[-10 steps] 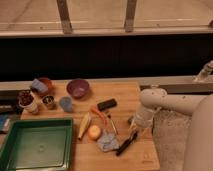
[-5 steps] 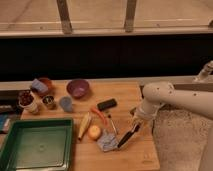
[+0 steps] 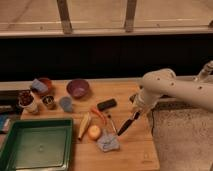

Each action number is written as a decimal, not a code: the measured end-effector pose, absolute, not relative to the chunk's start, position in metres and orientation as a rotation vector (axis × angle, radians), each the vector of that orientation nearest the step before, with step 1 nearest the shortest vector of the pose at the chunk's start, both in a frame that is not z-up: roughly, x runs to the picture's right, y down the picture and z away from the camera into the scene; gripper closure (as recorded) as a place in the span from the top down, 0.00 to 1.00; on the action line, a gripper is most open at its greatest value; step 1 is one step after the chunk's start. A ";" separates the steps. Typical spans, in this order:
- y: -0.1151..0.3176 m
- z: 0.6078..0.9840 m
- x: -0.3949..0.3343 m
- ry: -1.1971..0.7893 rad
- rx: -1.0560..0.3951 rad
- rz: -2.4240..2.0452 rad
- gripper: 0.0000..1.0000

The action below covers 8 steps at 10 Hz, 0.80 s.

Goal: Place brush in metal cup

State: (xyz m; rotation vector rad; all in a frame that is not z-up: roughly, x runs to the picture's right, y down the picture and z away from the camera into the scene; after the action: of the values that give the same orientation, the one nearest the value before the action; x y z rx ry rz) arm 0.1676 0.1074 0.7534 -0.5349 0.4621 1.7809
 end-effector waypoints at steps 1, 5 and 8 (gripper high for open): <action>0.093 0.754 0.155 0.438 -0.526 1.738 0.02; 0.038 0.758 0.096 0.326 -0.500 1.584 0.02; 0.009 0.760 0.040 0.239 -0.528 1.487 0.02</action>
State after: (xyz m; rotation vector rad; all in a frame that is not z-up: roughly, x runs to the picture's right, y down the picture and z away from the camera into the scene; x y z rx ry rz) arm 0.0404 0.0089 0.7595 -0.5283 0.2393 1.4873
